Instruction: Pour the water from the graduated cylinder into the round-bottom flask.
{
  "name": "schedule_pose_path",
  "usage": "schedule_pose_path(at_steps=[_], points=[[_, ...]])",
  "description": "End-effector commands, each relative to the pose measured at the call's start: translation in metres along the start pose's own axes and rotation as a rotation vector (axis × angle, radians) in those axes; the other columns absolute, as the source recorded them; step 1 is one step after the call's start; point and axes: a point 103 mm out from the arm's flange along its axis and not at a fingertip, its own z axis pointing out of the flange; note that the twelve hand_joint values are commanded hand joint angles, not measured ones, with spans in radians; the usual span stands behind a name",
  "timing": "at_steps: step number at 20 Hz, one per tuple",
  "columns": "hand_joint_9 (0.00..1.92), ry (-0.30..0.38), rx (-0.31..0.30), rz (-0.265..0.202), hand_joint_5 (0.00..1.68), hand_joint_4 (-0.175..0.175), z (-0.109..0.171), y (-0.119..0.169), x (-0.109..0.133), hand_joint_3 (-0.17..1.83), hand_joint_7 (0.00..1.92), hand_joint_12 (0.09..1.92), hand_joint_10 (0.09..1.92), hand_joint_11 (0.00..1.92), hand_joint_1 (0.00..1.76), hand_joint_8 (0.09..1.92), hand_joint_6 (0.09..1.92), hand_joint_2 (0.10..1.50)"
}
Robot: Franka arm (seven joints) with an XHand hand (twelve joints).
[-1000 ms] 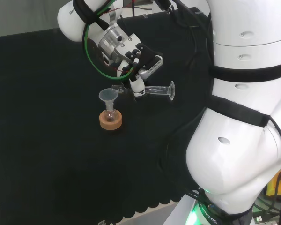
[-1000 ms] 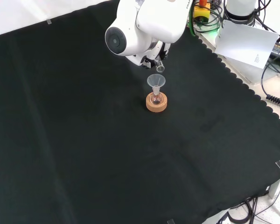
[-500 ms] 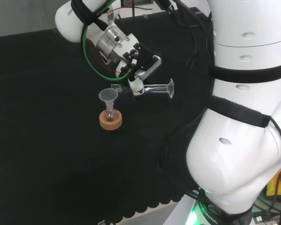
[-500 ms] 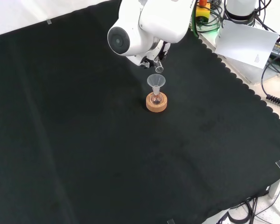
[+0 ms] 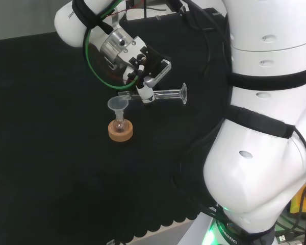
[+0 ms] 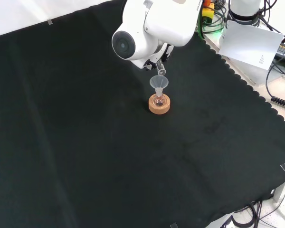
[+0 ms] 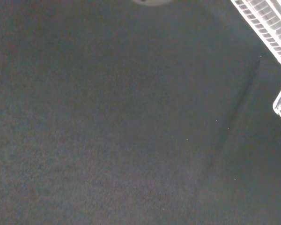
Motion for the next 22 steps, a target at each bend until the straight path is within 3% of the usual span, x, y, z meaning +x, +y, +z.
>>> schedule_pose_path(at_steps=[1, 22], points=[[1.36, -0.030, 0.001, 0.031, 0.98, -0.078, -0.0021, -0.0007, 0.0013, 0.00, 0.87, 0.80, 0.10, 1.11, 1.35, 1.21, 0.65, 1.16], [1.36, -0.085, -0.014, 0.069, 0.98, -0.080, -0.0025, -0.0051, -0.0026, 0.00, 0.88, 0.80, 0.10, 1.11, 1.35, 1.20, 0.65, 1.16]])
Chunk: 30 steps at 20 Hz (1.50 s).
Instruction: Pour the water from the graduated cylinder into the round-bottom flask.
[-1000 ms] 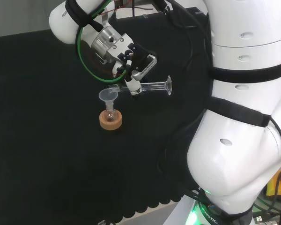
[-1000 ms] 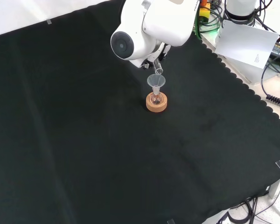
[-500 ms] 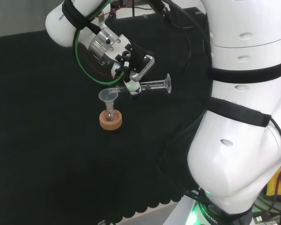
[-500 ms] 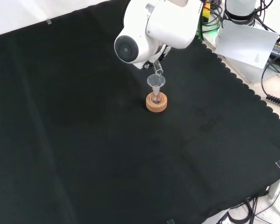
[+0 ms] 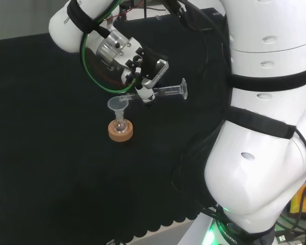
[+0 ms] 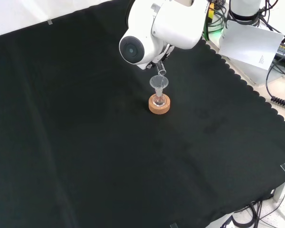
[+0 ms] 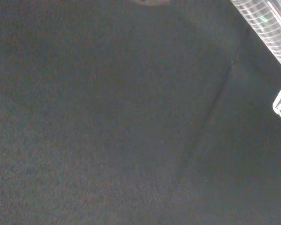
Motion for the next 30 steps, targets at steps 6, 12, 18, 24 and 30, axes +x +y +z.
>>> schedule_pose_path(at_steps=[6, 12, 18, 24, 30], points=[[1.37, -0.018, 0.004, 0.012, 0.98, -0.080, 0.0006, -0.0011, -0.0032, 0.00, 0.88, 0.79, 0.10, 1.12, 1.35, 1.20, 0.65, 1.16], [1.37, -0.017, 0.000, 0.016, 0.98, -0.081, 0.0019, -0.0019, -0.0072, 0.00, 0.88, 0.79, 0.09, 1.12, 1.35, 1.20, 0.64, 1.16], [1.37, -0.022, 0.000, 0.012, 0.98, -0.081, 0.0014, -0.0015, -0.0078, 0.00, 0.88, 0.79, 0.09, 1.12, 1.35, 1.20, 0.64, 1.16], [1.37, -0.031, 0.005, 0.017, 0.98, -0.080, 0.0007, -0.0015, -0.0078, 0.00, 0.88, 0.79, 0.09, 1.12, 1.35, 1.19, 0.64, 1.16], [1.37, -0.027, -0.001, 0.014, 0.98, -0.080, -0.0002, -0.0011, -0.0067, 0.00, 0.88, 0.79, 0.09, 1.12, 1.35, 1.19, 0.64, 1.16]])
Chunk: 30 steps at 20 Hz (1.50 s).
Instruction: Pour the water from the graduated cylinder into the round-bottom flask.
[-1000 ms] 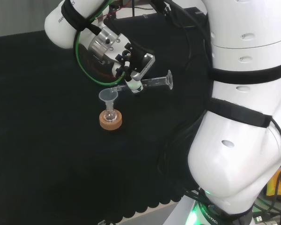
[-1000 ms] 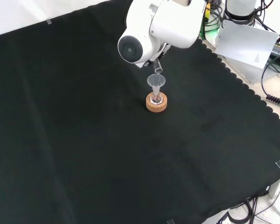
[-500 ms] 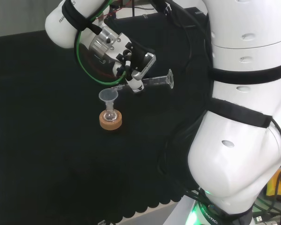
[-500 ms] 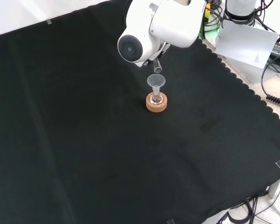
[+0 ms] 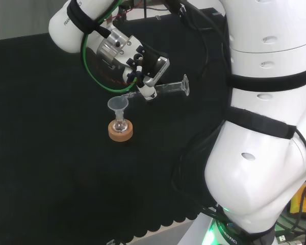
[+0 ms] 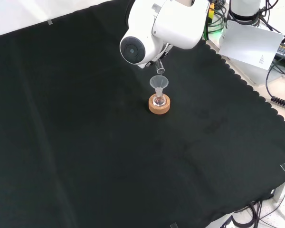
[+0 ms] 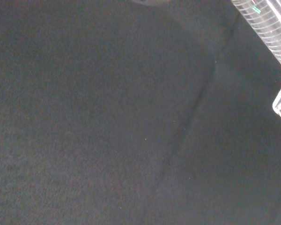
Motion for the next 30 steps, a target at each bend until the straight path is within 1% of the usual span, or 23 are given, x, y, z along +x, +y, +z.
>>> schedule_pose_path(at_steps=[1, 5, 7, 8, 10, 13, 16, 18, 20, 27, 30], points=[[1.37, 0.006, -0.008, -0.002, 0.98, -0.080, -0.001, 0.000, 0.002, 0.00, 0.88, 0.79, 0.09, 1.12, 1.35, 1.19, 0.64, 1.16], [1.37, 0.019, -0.023, -0.008, 0.98, -0.080, -0.005, 0.000, 0.011, 0.00, 0.88, 0.79, 0.09, 1.12, 1.35, 1.19, 0.64, 1.16], [1.37, 0.026, -0.035, -0.010, 0.89, -0.142, -0.006, -0.001, 0.014, 0.01, 0.87, 0.78, 0.09, 1.12, 1.28, 1.19, 1.00, 1.17], [1.37, 0.032, -0.041, -0.012, 0.86, -0.159, -0.006, -0.001, 0.014, 0.01, 0.87, 0.79, 0.09, 1.12, 1.26, 1.20, 1.10, 1.17], [1.37, 0.044, -0.057, -0.015, 0.84, -0.172, -0.006, -0.002, 0.014, 0.01, 0.87, 0.79, 0.09, 1.12, 1.24, 1.21, 1.18, 1.18], [1.37, 0.059, -0.076, -0.018, 0.83, -0.175, -0.004, -0.002, 0.012, 0.01, 0.86, 0.79, 0.09, 1.12, 1.23, 1.21, 1.20, 1.18], [1.37, 0.084, -0.114, -0.023, 0.83, -0.175, -0.001, -0.004, 0.008, 0.00, 0.86, 0.79, 0.09, 1.12, 1.23, 1.21, 1.21, 1.18], [1.37, 0.131, -0.156, -0.038, 0.83, -0.175, 0.002, -0.006, 0.003, 0.00, 0.86, 0.79, 0.09, 1.12, 1.23, 1.21, 1.21, 1.18], [1.37, 0.175, -0.185, -0.055, 0.83, -0.175, 0.006, -0.006, -0.002, 0.00, 0.86, 0.80, 0.09, 1.12, 1.23, 1.21, 1.21, 1.18], [1.37, 0.362, -0.292, -0.134, 0.83, -0.175, 0.020, -0.005, -0.019, 0.00, 0.86, 0.80, 0.09, 1.12, 1.23, 1.21, 1.20, 1.18], [1.37, 0.404, -0.329, -0.155, 0.83, -0.175, 0.022, -0.005, -0.023, 0.00, 0.86, 0.80, 0.09, 1.12, 1.23, 1.21, 1.20, 1.18]])
